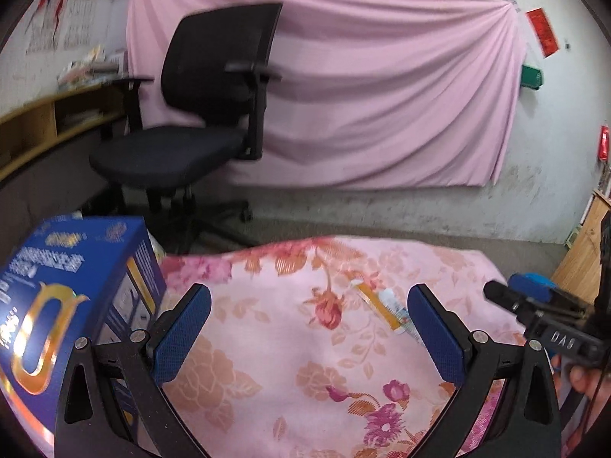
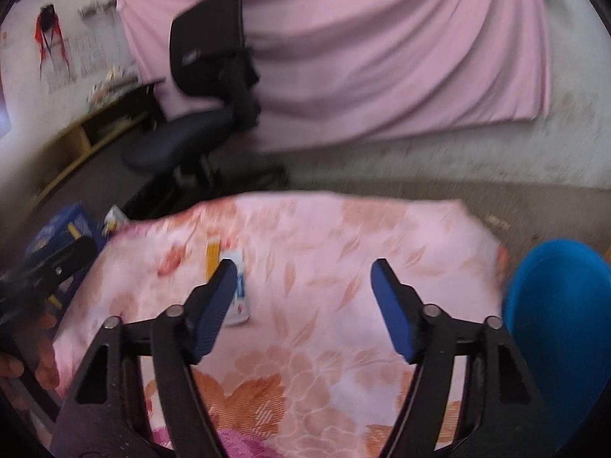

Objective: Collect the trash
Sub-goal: 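Reach both tools back to the bed toward the remaining packets, then grasp the white sachet with the right tool while the left tool grasps the orange stick packet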

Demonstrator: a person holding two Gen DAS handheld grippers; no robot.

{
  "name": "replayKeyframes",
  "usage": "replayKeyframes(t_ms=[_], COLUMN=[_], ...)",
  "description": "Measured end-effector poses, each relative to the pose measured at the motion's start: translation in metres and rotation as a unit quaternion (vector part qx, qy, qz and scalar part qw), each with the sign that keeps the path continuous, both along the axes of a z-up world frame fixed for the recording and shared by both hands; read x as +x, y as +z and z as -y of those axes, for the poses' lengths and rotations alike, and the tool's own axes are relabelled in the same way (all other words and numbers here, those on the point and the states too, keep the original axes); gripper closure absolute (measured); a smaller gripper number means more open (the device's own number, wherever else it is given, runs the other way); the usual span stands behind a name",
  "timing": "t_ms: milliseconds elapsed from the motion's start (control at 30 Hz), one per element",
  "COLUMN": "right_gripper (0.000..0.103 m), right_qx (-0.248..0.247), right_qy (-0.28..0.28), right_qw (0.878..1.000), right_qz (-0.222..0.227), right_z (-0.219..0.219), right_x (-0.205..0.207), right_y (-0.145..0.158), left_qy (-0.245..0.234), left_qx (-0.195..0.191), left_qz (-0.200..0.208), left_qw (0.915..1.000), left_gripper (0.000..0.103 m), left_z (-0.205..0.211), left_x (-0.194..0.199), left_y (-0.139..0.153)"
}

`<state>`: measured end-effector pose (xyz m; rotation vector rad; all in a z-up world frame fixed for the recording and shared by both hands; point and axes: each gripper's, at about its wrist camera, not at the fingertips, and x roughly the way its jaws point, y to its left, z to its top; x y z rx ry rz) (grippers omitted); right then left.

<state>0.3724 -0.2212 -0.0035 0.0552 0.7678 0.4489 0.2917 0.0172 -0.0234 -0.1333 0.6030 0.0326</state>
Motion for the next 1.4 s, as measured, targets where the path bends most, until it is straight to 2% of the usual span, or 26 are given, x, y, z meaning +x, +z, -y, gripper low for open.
replayKeyframes(t_ms=[100,167,267,333,500,600,633,733,967,1100,1233,1400], right_gripper=[0.020,0.030,0.033,0.036,0.040,0.051,0.058,0.058,0.058,0.058,0.058,0.058], right_qx=[-0.012,-0.023,-0.042,-0.061,-0.088,-0.074,-0.070,-0.065,-0.097,-0.075,-0.052,-0.022], right_qy=[0.032,0.055,0.083,0.107,0.137,0.135,0.132,0.122,0.081,0.059,0.048,0.041], right_qw=[0.999,0.998,0.994,0.990,0.983,0.983,0.984,0.985,0.988,0.991,0.993,0.993], right_qz=[-0.020,-0.033,-0.049,-0.063,-0.081,-0.095,-0.096,-0.101,-0.090,-0.093,-0.098,-0.110], right_z=[-0.011,-0.019,-0.035,-0.048,-0.069,-0.066,-0.064,-0.055,-0.031,-0.010,0.004,0.013], right_x=[0.004,0.005,0.010,0.010,0.016,0.023,0.023,0.024,0.020,0.022,0.023,0.026], right_y=[-0.007,-0.013,-0.019,-0.025,-0.034,-0.039,-0.038,-0.039,-0.036,-0.034,-0.032,-0.032], left_qy=[0.007,0.011,0.013,0.013,-0.002,-0.016,-0.019,-0.032,-0.059,-0.069,-0.086,-0.079], left_qx=[-0.028,-0.047,-0.063,-0.067,-0.065,-0.058,-0.056,-0.051,-0.052,-0.043,-0.012,0.046], left_qz=[-0.043,-0.056,-0.067,-0.074,-0.092,-0.102,-0.105,-0.122,-0.142,-0.161,-0.172,-0.191], left_qw=[0.9987,0.9973,0.9957,0.9949,0.9936,0.9930,0.9927,0.9907,0.9867,0.9835,0.9813,0.9773], left_gripper=[0.003,0.003,0.005,0.013,0.023,0.028,0.031,0.032,0.032,0.047,0.047,0.047], left_z=[-0.007,-0.012,-0.016,-0.016,-0.009,-0.001,0.000,0.007,0.025,0.040,0.059,0.078], left_x=[0.014,0.019,0.022,0.025,0.034,0.039,0.041,0.048,0.066,0.079,0.086,0.092], left_y=[-0.012,-0.017,-0.021,-0.022,-0.026,-0.029,-0.031,-0.037,-0.045,-0.051,-0.057,-0.067])
